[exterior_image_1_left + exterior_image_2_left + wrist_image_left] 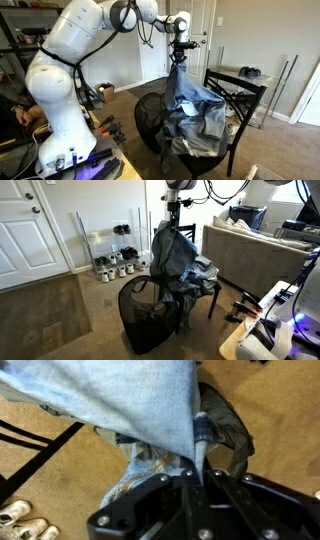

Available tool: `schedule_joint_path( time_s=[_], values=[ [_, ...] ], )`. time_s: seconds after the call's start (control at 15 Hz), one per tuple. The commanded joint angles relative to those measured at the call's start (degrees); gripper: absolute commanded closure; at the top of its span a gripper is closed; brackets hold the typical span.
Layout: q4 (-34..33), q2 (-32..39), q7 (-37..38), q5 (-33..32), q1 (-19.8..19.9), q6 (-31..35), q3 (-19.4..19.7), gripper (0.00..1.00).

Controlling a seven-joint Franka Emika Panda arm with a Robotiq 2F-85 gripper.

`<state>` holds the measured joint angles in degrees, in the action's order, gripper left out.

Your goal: Put one denim trousers in the laundry basket

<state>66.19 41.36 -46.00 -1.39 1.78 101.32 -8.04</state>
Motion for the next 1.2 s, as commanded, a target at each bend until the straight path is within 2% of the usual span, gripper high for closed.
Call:
schedule_joint_path(
  time_s=[0.0, 0.33, 0.67, 0.93, 1.13],
  values=[
    [-4.8, 2.6, -1.8, -4.0, -4.2, -5.4, 0.5, 0.98],
    [-14.6, 9.5, -2.2, -9.1, -10.1, -13.0, 0.9, 0.98],
    [-21.9, 13.9, -2.1, -9.1, -14.2, -18.9, 0.2, 0.98],
    [-24.5, 17.2, -3.9, -10.7, -17.5, -19.3, 0.7, 0.98],
    [-28.3, 21.4, -8.4, -11.2, -18.3, -20.4, 0.8, 0.98]
  ],
)
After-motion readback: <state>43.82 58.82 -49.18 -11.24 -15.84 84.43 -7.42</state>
